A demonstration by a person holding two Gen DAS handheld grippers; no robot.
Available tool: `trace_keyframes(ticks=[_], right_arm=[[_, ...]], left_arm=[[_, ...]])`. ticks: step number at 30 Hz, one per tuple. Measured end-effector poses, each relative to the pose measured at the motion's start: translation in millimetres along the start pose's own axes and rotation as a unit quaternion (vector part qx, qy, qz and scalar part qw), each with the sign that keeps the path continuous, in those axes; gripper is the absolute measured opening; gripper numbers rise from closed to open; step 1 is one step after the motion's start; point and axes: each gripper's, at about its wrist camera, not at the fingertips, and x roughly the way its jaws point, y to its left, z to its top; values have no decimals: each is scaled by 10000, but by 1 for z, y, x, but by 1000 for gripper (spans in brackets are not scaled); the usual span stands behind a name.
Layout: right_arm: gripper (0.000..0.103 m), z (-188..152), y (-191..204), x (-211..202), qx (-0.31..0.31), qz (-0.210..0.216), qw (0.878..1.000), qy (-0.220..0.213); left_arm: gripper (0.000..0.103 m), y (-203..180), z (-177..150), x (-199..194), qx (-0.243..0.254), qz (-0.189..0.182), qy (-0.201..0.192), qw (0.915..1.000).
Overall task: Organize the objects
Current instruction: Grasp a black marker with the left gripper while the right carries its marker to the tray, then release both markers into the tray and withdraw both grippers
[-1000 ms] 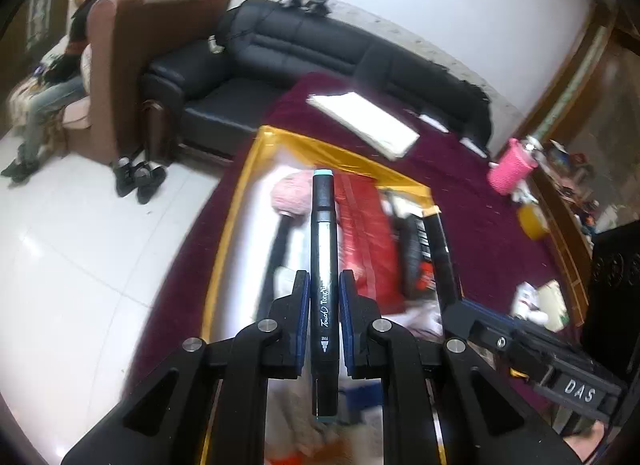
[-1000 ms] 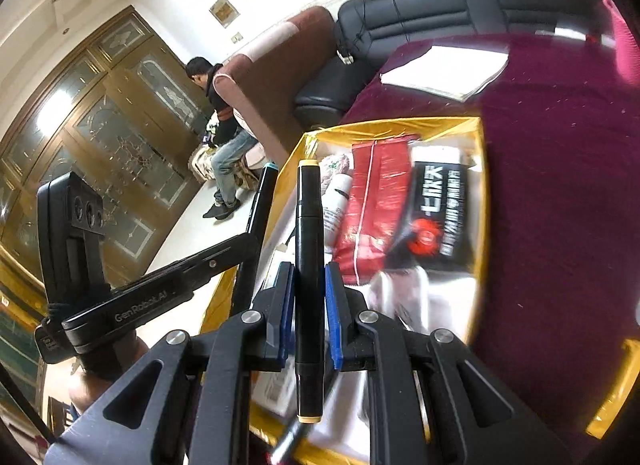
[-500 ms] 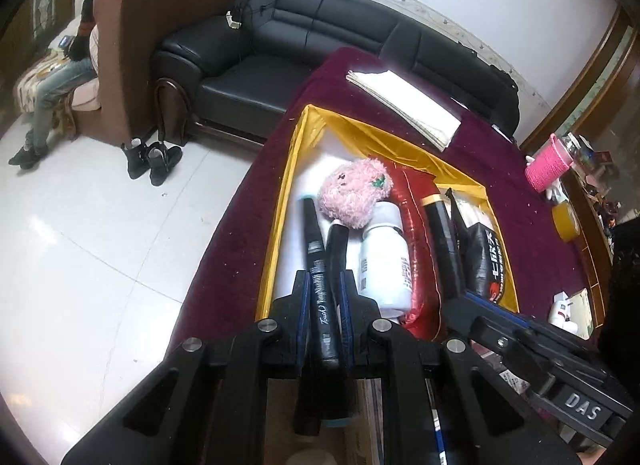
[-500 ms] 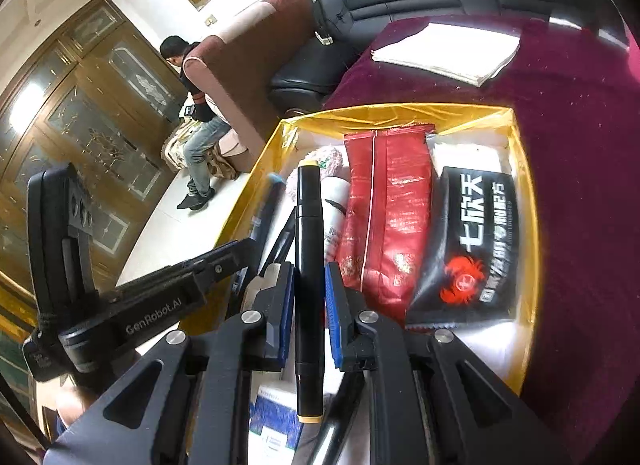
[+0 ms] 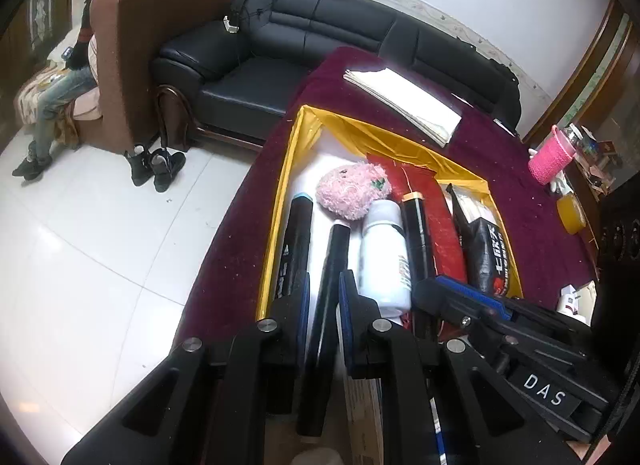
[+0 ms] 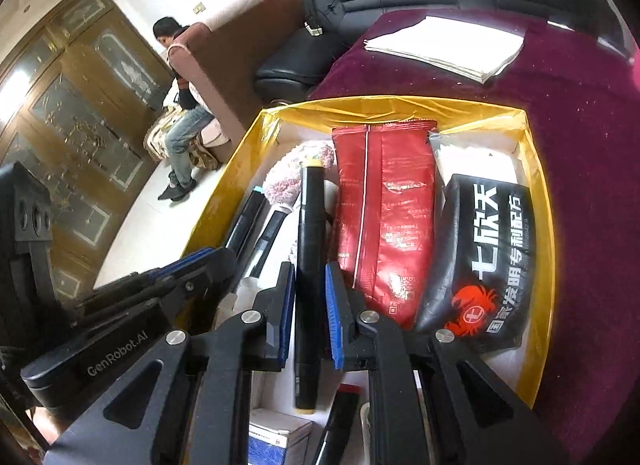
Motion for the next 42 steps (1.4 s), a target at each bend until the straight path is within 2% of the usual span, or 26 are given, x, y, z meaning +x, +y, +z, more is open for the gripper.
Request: trace_keyframes(ticks=[4, 9, 14, 18, 20, 24, 26, 29, 30, 32, 36, 39, 40, 42], right_arm=[[14, -4, 2, -6, -41, 45, 10000, 1], [22, -9, 4, -21, -78, 119, 9998, -117], [22, -22, -1, -44, 16, 500, 9985, -214], [22, -40, -11, -74, 74, 770, 9962, -392], [26, -52, -23, -93, 131, 906, 9947, -476], [31, -72, -58, -127, 301, 870, 9932, -713], [32, -81, -83, -143, 421, 726, 9930, -825], [32, -93, -126, -171, 734, 461, 9908, -1038], [32, -96, -142, -181, 858, 386, 9892, -1123], [38, -100, -172, -199, 998, 137, 9868, -1270], [38, -102, -229, -224, 1262, -582, 9793, -1473], [39, -97, -260, -227, 1250, -1157, 9751, -1423], [39, -97, -271, -228, 1266, -1239, 9729, -1483], [39, -98, -292, -224, 1355, -1131, 9732, -1472]], left_arm=[[12, -2, -4, -5, 28, 15, -5, 10000], [13, -12, -11, -17, 106, -27, -85, 9999], [13, -27, -23, -38, 162, -183, -239, 9994], [13, -50, -37, -52, 336, -351, -325, 9983], [13, -67, -45, -58, 484, -445, -326, 9973], [13, -107, -62, -65, 844, -701, -310, 9935], [16, -131, -69, -66, 1057, -839, -265, 9905], [33, -171, -83, -66, 1383, -988, -179, 9853], [35, -183, -88, -64, 1480, -1011, -132, 9837], [35, -209, -97, -60, 1693, -1087, 0, 9795], [35, -252, -110, -43, 1998, -1089, 278, 9734], [35, -281, -119, -24, 2096, -1121, 605, 9694], [35, -290, -121, -16, 2131, -1119, 697, 9681], [36, -306, -123, -3, 2168, -1044, 842, 9670]])
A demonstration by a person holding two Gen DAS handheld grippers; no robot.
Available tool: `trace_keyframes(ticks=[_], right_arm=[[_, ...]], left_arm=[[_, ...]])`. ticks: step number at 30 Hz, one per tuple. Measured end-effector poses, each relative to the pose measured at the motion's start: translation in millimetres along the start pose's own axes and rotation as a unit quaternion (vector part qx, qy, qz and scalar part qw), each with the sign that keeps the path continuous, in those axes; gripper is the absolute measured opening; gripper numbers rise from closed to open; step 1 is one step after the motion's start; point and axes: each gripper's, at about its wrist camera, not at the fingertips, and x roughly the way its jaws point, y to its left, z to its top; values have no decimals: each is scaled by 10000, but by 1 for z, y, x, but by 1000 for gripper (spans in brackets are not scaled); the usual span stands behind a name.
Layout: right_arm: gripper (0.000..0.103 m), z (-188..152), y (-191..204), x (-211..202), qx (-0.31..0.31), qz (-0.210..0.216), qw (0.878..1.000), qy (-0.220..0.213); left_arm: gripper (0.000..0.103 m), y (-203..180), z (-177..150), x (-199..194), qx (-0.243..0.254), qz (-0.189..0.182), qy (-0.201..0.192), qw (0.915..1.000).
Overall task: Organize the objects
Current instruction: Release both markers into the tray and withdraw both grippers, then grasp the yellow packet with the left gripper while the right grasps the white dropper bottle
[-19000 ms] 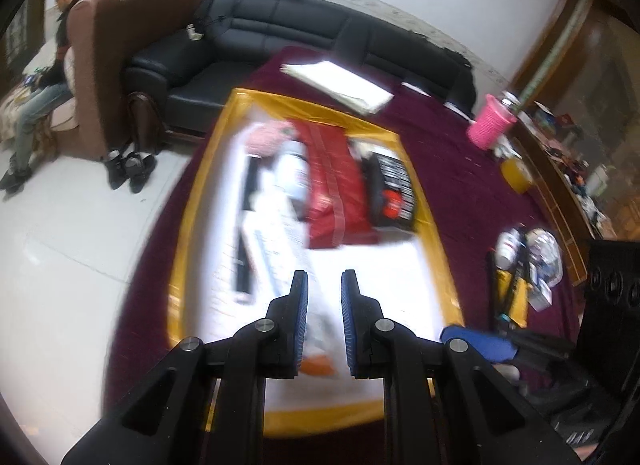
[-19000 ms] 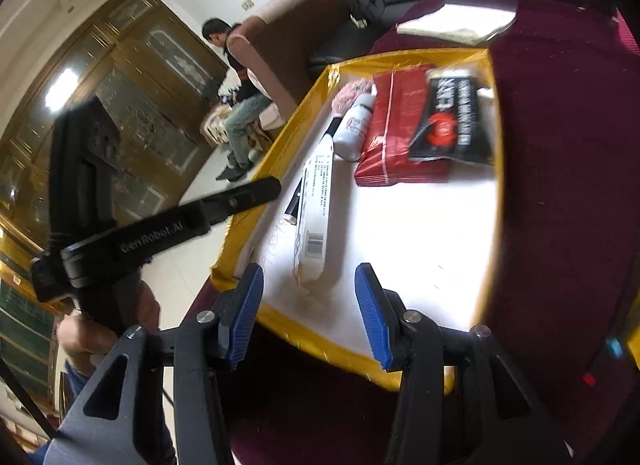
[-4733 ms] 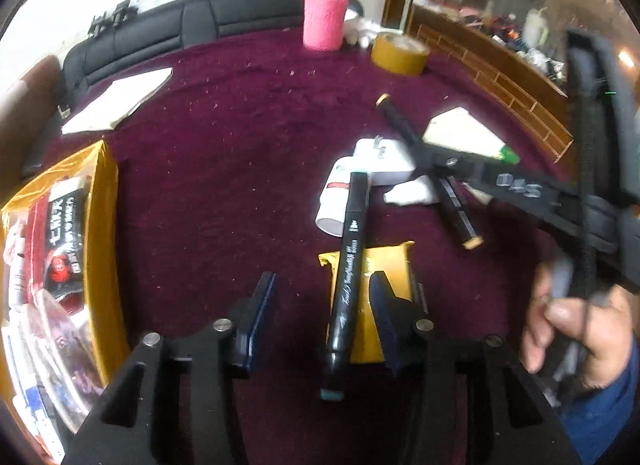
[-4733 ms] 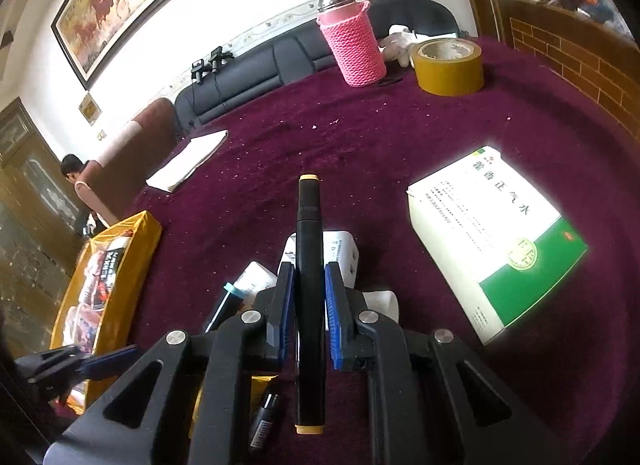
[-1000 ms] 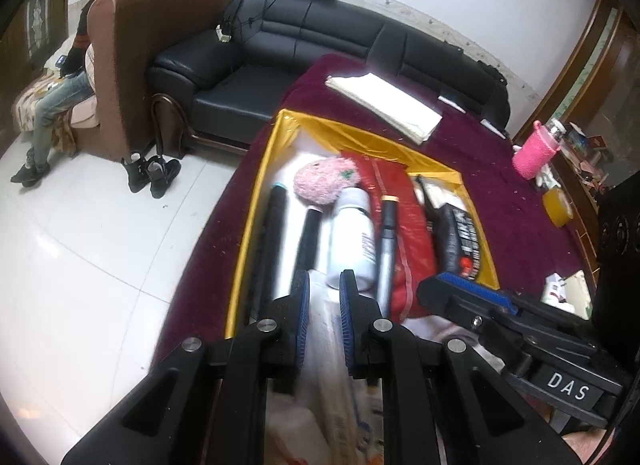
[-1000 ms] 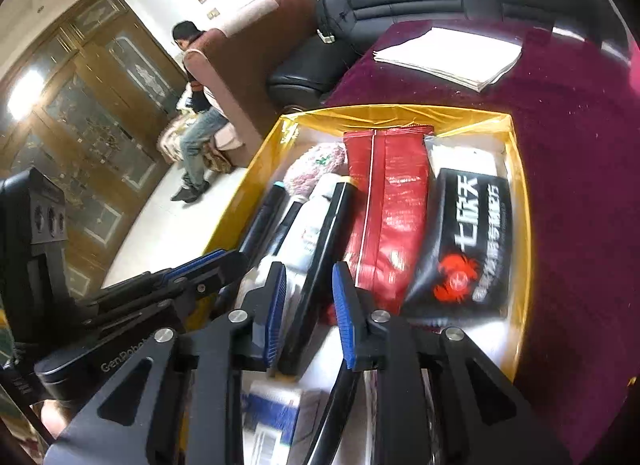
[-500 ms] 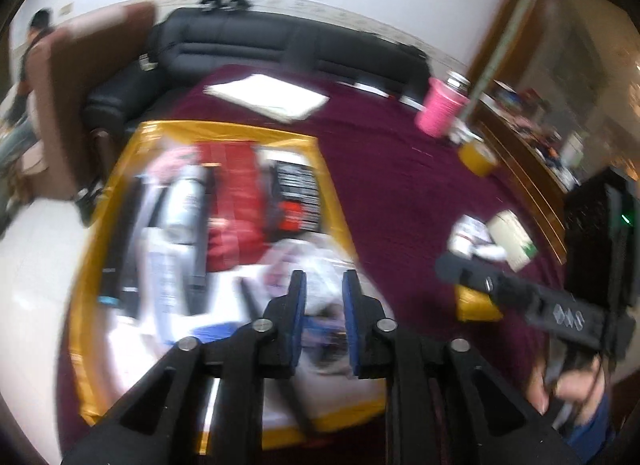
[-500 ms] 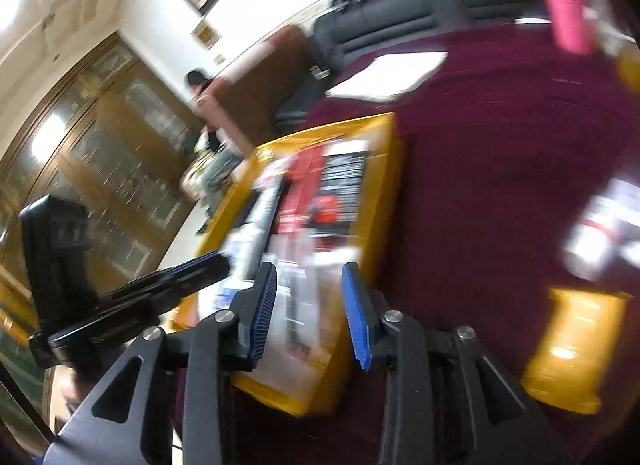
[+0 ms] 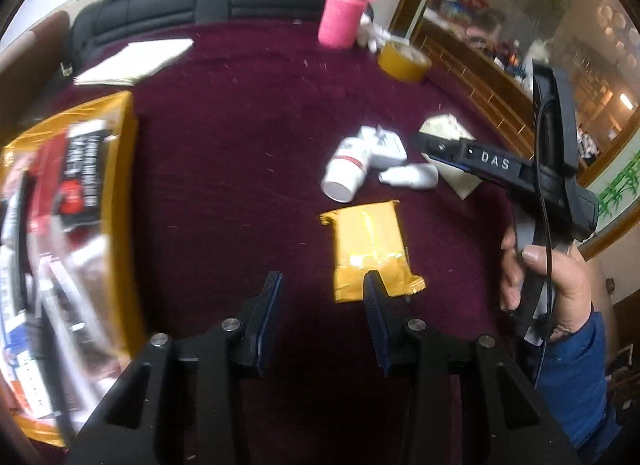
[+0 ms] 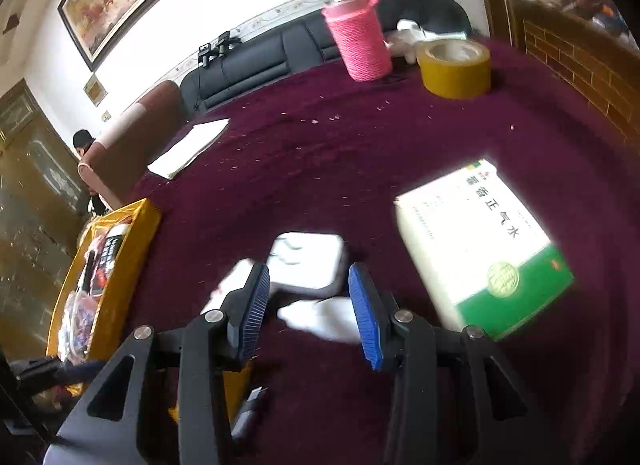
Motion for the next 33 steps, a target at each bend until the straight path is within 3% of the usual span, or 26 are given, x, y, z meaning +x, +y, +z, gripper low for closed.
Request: trace_keyframes(ticks=[4, 8, 11, 17, 26, 31, 33], right_arm=[[39, -1, -13, 15, 201, 280, 9988, 342], [39, -6, -7, 16, -51, 584, 9958, 706], [39, -15, 3, 13, -432, 584, 9923, 1002], [38, -23, 17, 18, -887, 111, 9913, 965], [39, -23, 11, 16, -805, 66, 9928, 889], [39, -26, 16, 16, -954, -76, 9917, 854], [39, -27, 20, 17, -1056, -183, 9907, 837]], left_arm=[[36, -20, 13, 22, 74, 116, 159, 9998], [36, -31, 21, 35, 194, 410, 228, 9987], [55, -33, 24, 41, 254, 616, 144, 9977], [57, -32, 24, 47, 248, 685, 92, 9973], [66, -55, 13, 45, 906, 1132, -74, 9894], [68, -49, 9, 70, 894, 1118, 178, 9895], [69, -43, 8, 69, 776, 1007, -20, 9919]])
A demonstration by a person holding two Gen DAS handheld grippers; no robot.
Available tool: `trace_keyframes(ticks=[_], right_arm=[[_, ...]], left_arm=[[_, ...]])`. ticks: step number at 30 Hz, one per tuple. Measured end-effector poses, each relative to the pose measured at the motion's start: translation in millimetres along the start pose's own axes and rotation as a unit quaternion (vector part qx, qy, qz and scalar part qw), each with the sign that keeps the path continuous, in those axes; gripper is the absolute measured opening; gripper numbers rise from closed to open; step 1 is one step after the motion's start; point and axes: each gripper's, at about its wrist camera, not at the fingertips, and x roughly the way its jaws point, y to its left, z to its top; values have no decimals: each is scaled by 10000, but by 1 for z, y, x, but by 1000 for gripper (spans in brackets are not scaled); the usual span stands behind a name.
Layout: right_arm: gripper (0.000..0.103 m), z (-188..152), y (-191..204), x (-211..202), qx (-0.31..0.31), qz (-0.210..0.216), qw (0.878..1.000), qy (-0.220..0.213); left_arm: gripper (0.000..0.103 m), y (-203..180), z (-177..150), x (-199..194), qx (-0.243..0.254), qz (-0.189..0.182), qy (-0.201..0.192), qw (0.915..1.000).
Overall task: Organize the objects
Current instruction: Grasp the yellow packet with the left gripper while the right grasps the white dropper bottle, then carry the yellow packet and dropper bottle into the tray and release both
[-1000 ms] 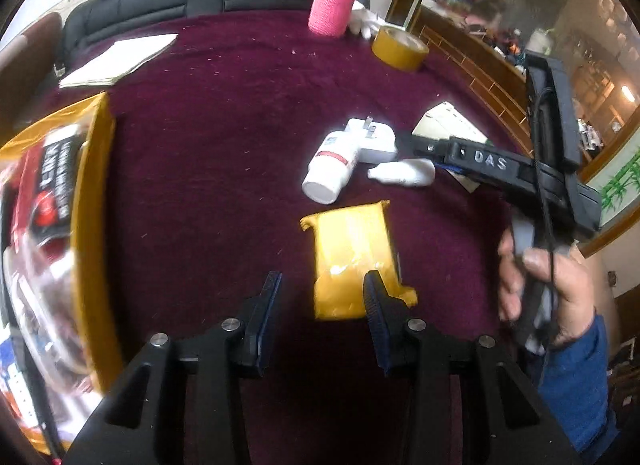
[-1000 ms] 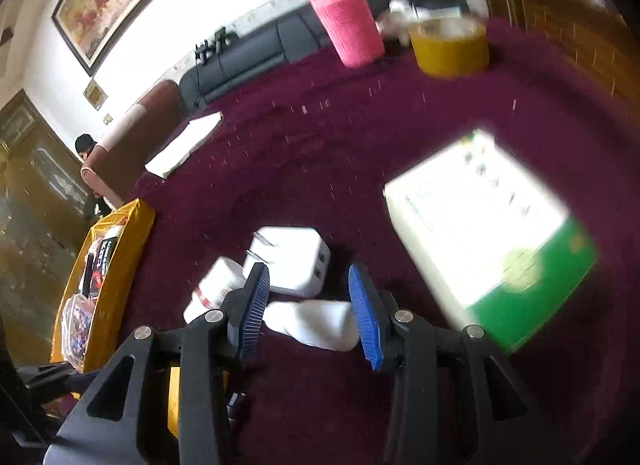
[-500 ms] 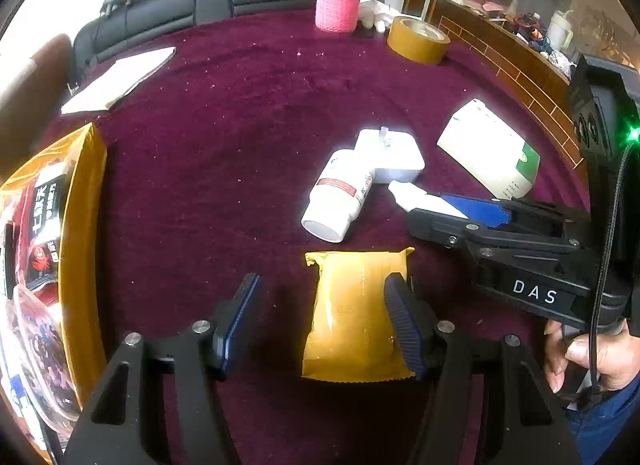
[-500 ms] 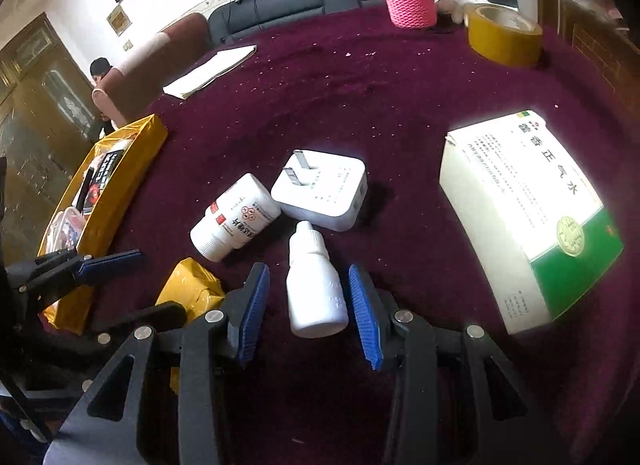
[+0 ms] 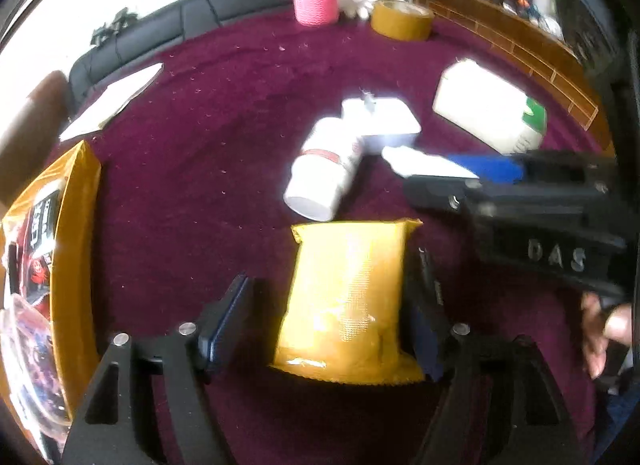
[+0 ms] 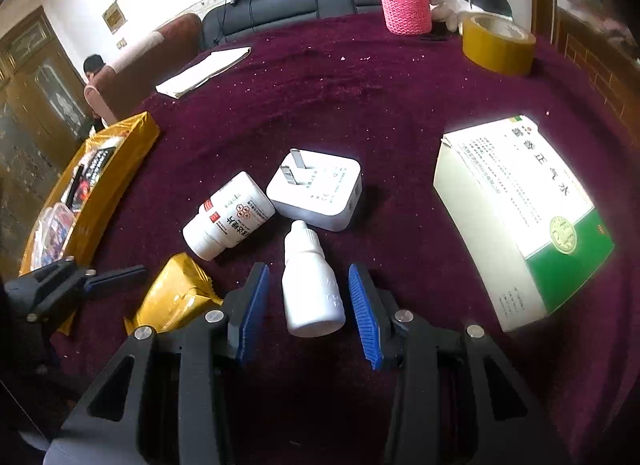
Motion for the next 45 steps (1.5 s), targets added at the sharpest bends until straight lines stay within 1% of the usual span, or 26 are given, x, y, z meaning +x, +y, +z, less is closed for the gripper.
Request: trace_keyframes(ticks=[1, 2, 3, 4, 5, 6, 8, 13, 19, 25, 33, 40, 45], right_arm=[[39, 0, 3, 1, -84, -80, 9999, 0], [38, -1, 4, 1, -136, -136, 9998, -15], [37, -1, 5, 1, -169, -191, 9997, -38], [29, -1, 6, 2, -216, -283, 9993, -60], [25, -2, 8, 2, -291, -405, 9987, -81], [24, -2, 9, 2, -323, -454, 9984, -100], [23, -2, 8, 0, -248, -351, 9990, -148], [23, -1, 3, -9, -107, -290, 9990, -323], [23, 0, 3, -16, 9, -239, 9986, -475], [23, 0, 4, -19, 122, -210, 9982, -555], [23, -5, 3, -23, 382, -3, 9974, -611], [23, -13, 27, -31, 455, 330, 9959, -703], [23, -12, 60, -35, 246, 490, 9955, -777]], left_arm=[[69, 3, 0, 0, -77, -79, -58, 9999], [66, 4, -1, 0, -78, -73, -123, 9999], [59, 4, -2, -1, -90, -58, -183, 9998], [50, 4, -3, -3, -98, -58, -250, 9996], [39, 3, -4, -6, -86, -42, -285, 9995], [39, 3, -5, -8, -90, -39, -274, 9996], [39, 3, -7, -12, -113, -61, -302, 9995], [39, 2, -12, -32, 11, 284, -649, 9975], [39, 0, -20, -52, 142, 430, -898, 9949], [39, 0, -25, -66, 203, 428, -1040, 9934], [39, 11, -33, -85, 131, 399, -1202, 9919], [39, 35, -39, -106, -101, 307, -1412, 9894], [39, 59, -45, -118, -348, 307, -1527, 9872]])
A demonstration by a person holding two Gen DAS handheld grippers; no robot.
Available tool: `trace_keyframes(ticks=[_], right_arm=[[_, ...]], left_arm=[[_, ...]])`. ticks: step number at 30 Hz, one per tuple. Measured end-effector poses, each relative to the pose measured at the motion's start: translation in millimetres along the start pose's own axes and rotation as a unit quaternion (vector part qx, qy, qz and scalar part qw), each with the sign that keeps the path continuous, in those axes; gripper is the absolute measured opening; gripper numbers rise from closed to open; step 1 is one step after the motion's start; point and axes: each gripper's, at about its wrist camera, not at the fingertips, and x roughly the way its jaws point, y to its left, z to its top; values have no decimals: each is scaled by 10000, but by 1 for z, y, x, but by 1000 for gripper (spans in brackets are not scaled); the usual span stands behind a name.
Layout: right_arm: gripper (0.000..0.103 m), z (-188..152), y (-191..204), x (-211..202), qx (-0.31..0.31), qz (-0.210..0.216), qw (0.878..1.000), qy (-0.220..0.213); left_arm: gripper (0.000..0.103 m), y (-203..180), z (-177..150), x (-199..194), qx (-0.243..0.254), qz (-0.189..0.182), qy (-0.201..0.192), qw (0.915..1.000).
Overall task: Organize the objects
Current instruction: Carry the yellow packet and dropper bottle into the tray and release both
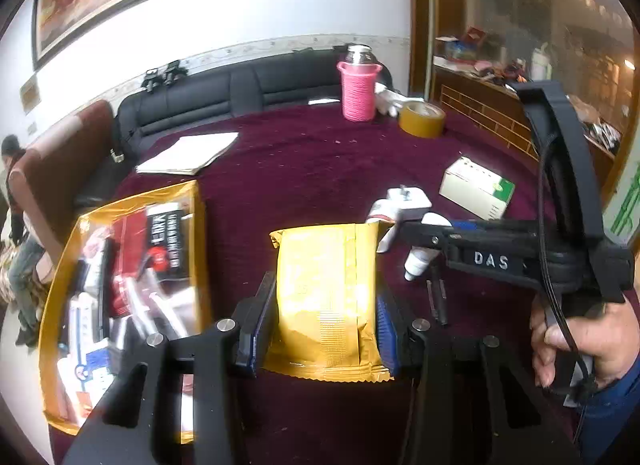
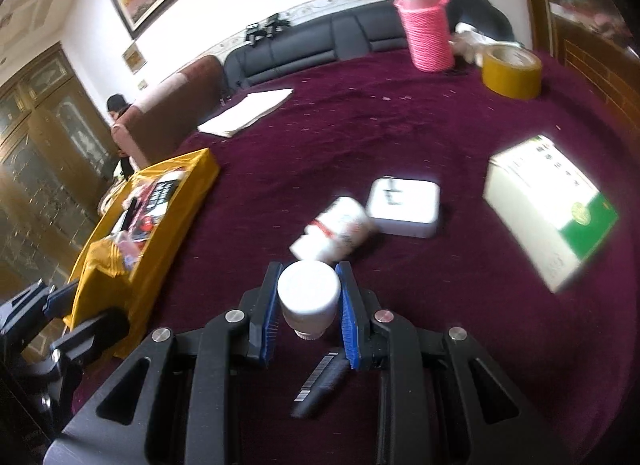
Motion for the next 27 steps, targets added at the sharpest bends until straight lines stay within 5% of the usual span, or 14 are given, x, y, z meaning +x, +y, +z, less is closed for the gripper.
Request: trace_keyframes(ticks=[14, 27], right_arm=[[24, 5, 48, -3, -251, 392, 9989, -59], [24, 13, 165, 3, -1214, 1251, 9847, 26]], left_arm=[[39, 81, -6, -24, -801, 212, -298, 9961], [39, 187, -42, -25, -1849, 792, -265, 9792]])
